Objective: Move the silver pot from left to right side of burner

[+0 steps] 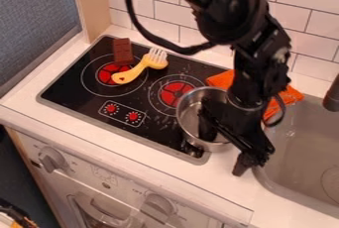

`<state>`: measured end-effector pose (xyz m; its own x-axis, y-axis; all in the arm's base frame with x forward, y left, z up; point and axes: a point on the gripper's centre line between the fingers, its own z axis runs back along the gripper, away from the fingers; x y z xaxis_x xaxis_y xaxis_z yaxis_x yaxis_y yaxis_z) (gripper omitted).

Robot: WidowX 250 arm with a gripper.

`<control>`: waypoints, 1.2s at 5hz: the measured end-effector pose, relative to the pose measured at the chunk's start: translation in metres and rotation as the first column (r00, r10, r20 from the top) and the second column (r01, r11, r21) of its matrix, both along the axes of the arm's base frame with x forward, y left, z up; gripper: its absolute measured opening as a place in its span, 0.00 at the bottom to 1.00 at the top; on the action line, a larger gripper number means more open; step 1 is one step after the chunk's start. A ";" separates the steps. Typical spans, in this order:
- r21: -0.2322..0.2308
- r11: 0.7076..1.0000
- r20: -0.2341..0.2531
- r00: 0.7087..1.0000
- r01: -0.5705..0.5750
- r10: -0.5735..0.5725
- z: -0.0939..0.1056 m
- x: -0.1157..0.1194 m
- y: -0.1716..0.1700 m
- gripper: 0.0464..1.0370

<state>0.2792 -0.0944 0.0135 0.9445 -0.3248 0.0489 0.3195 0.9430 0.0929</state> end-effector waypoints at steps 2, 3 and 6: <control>-0.023 0.998 0.071 0.996 -0.059 0.060 0.034 0.005 0.012 0.96; -0.047 0.994 0.109 0.989 -0.100 0.104 0.058 0.004 0.020 0.96; -0.096 0.988 0.173 0.976 -0.117 0.133 0.088 0.003 0.028 0.96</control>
<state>0.2823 -0.0663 0.1012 0.9510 -0.1921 0.2423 0.1841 0.9813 0.0554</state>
